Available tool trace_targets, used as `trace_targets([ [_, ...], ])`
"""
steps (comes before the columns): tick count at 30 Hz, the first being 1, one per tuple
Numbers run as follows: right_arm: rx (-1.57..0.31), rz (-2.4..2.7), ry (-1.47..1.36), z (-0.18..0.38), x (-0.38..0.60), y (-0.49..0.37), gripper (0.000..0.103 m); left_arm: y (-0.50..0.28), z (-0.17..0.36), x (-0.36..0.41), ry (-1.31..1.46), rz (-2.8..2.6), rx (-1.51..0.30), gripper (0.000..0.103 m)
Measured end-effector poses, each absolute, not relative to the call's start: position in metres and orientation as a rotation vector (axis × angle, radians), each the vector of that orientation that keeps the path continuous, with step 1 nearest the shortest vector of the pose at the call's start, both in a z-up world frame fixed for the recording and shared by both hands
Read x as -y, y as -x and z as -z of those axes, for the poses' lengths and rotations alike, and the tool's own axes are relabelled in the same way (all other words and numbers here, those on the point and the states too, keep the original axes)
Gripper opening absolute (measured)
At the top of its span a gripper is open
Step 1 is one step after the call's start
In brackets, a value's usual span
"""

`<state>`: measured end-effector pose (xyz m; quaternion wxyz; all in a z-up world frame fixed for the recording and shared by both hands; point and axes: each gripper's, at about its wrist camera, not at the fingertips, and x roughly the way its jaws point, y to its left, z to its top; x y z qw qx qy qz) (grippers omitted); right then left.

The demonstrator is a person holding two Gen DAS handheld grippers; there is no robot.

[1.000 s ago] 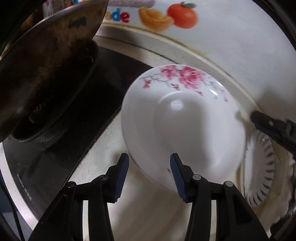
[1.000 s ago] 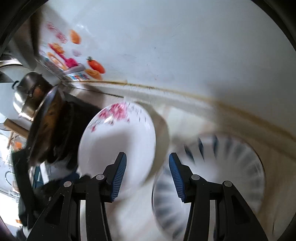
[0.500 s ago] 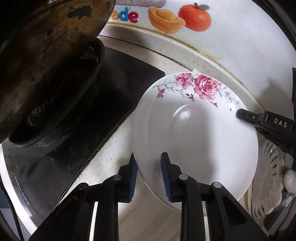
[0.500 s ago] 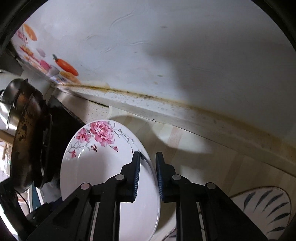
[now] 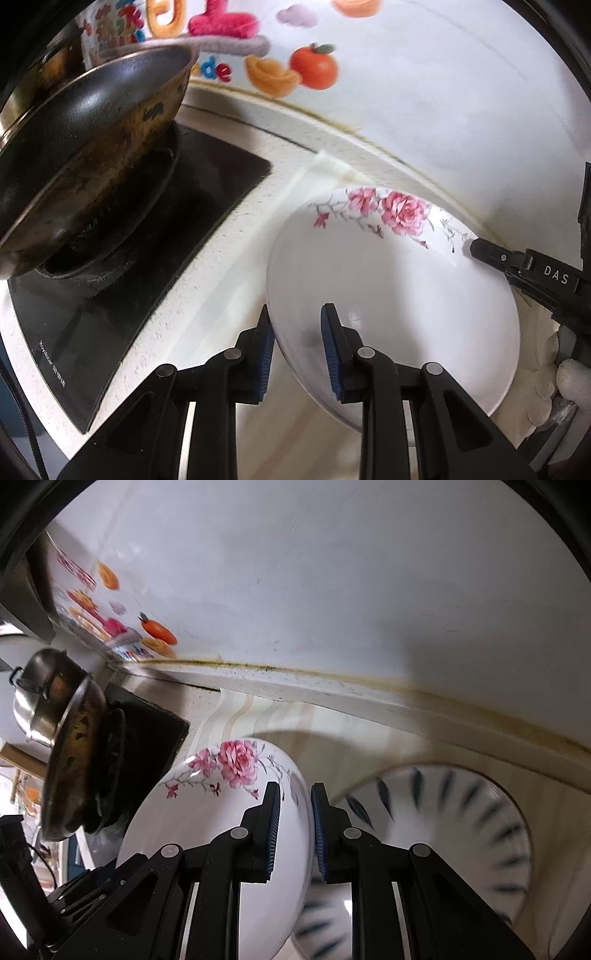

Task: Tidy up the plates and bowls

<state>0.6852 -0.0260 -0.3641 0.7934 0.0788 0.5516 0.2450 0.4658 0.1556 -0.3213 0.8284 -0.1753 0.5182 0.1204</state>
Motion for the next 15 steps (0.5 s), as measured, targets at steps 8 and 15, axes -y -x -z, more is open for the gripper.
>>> trace_targets([
  [8, -1.146, -0.463, -0.229, 0.32, 0.089, -0.623, 0.019, -0.423, 0.273, -0.107, 0.317, -0.15, -1.074, 0.022],
  [15, -1.119, -0.398, -0.279, 0.292, 0.154, -0.542, 0.019, -0.385, 0.243, -0.068, 0.264, -0.044, -1.072, 0.022],
])
